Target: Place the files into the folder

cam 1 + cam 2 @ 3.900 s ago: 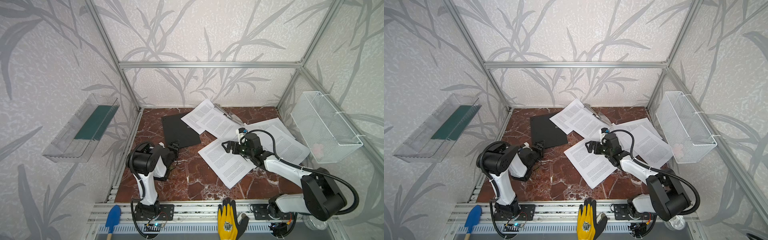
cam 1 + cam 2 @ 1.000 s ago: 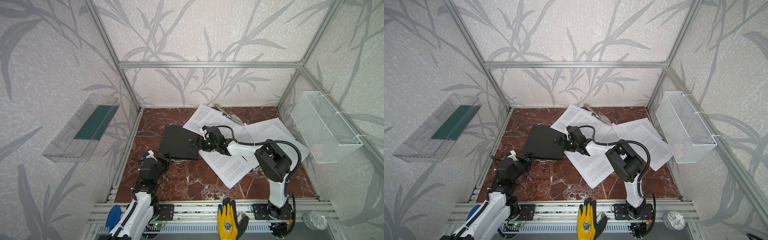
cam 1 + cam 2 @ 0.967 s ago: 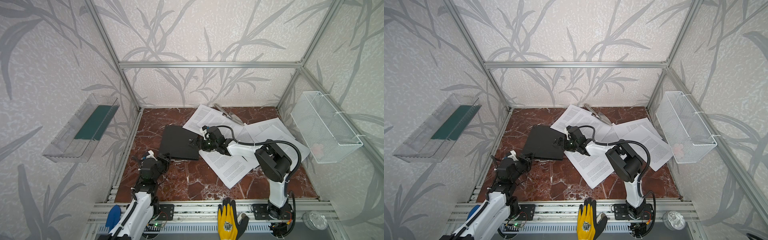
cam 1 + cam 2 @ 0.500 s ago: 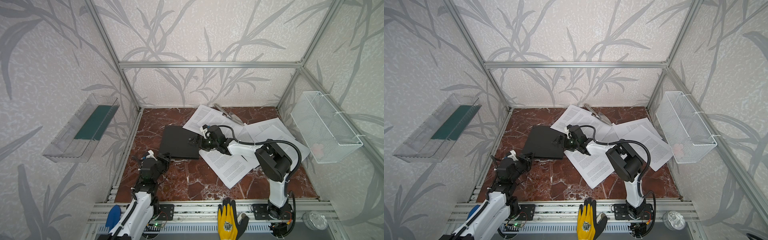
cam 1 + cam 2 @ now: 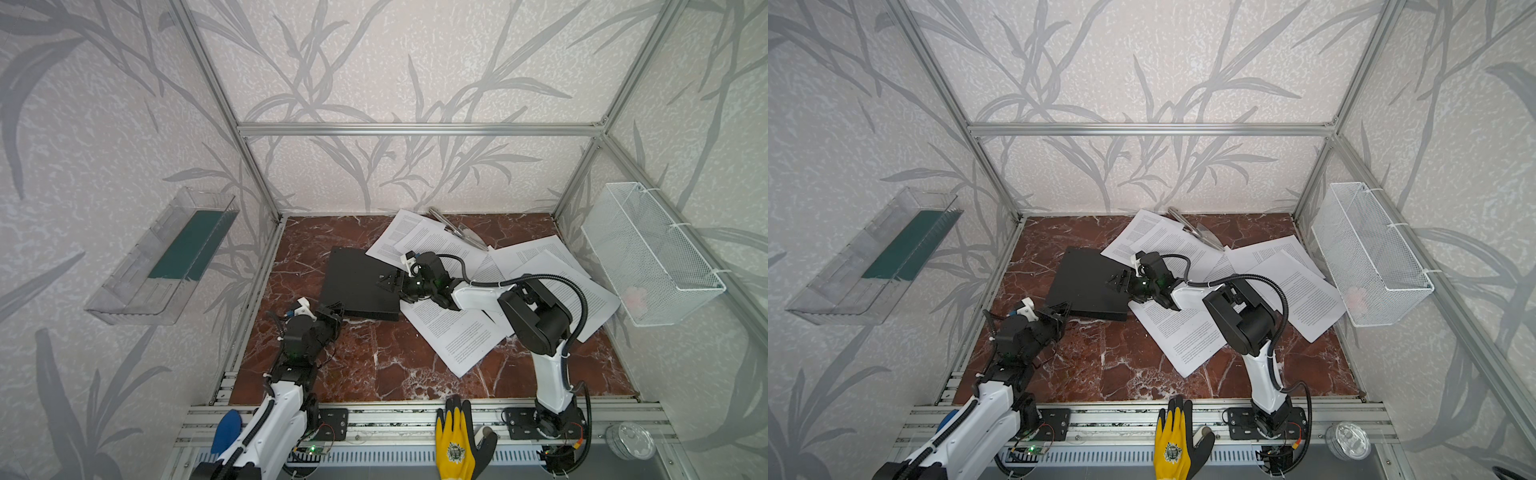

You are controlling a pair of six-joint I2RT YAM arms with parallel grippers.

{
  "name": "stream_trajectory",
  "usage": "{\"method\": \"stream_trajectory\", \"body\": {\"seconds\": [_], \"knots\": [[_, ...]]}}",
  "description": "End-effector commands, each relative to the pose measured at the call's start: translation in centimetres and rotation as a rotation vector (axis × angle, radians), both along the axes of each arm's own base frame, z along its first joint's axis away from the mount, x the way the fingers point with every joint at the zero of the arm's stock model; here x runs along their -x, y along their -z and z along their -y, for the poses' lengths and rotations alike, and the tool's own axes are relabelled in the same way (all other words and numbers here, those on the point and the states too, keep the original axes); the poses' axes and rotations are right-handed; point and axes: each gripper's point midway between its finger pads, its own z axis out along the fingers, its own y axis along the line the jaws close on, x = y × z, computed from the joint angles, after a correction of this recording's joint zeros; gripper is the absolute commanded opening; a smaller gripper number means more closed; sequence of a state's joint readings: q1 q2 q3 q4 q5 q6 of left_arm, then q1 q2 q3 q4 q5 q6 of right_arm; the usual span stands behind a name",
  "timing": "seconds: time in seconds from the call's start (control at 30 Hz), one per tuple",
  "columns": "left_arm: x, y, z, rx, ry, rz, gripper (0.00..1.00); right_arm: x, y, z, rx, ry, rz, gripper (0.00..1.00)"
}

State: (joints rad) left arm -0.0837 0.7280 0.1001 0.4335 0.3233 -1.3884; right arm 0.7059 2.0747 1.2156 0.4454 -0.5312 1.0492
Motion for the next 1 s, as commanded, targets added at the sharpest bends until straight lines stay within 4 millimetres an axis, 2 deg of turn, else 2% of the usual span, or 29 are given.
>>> {"method": "stream_trajectory", "body": {"seconds": [0.0, 0.1, 0.23, 0.27, 0.3, 0.37, 0.47, 0.5, 0.57, 0.77, 0.97], "knots": [[-0.1, -1.9, 0.8, 0.014, 0.035, 0.074, 0.00, -0.9, 0.0, -0.4, -0.067, 0.012, -0.013, 0.70], [0.0, -1.9, 0.5, 0.003, 0.026, 0.071, 0.00, -1.2, 0.5, -0.3, -0.068, 0.022, -0.019, 0.51], [0.1, -1.9, 0.5, -0.035, 0.034, 0.069, 0.01, -1.2, 0.3, -0.3, -0.069, 0.025, -0.024, 0.13], [0.1, -2.0, 0.4, -0.058, 0.031, 0.076, 0.08, -1.1, 0.1, -0.3, -0.065, 0.022, -0.020, 0.04], [0.3, -1.7, 0.2, -0.079, 0.024, 0.059, 0.16, -1.1, -0.1, -0.2, -0.057, 0.020, -0.012, 0.00], [0.8, -0.8, -0.9, -0.160, -0.009, -0.015, 0.44, -1.0, -1.0, 0.2, -0.030, 0.016, 0.016, 0.00], [1.9, -1.3, -2.1, -0.277, -0.029, -0.060, 0.70, -0.8, -2.3, 0.6, 0.011, -0.004, 0.063, 0.00], [2.2, -1.6, -2.4, -0.315, -0.033, -0.075, 0.75, -0.7, -2.7, 0.6, 0.013, -0.016, 0.073, 0.00], [3.1, -2.2, -2.8, -0.399, -0.015, -0.105, 0.79, -0.5, -3.6, 0.6, 0.024, -0.040, 0.092, 0.00], [5.0, -2.7, -3.0, -0.541, 0.076, -0.187, 0.82, 0.1, -5.7, 1.2, 0.071, -0.069, 0.156, 0.00], [4.8, -5.1, -2.5, -0.630, 0.153, -0.153, 0.82, 0.8, -7.8, 2.2, 0.157, -0.076, 0.227, 0.00]]}}
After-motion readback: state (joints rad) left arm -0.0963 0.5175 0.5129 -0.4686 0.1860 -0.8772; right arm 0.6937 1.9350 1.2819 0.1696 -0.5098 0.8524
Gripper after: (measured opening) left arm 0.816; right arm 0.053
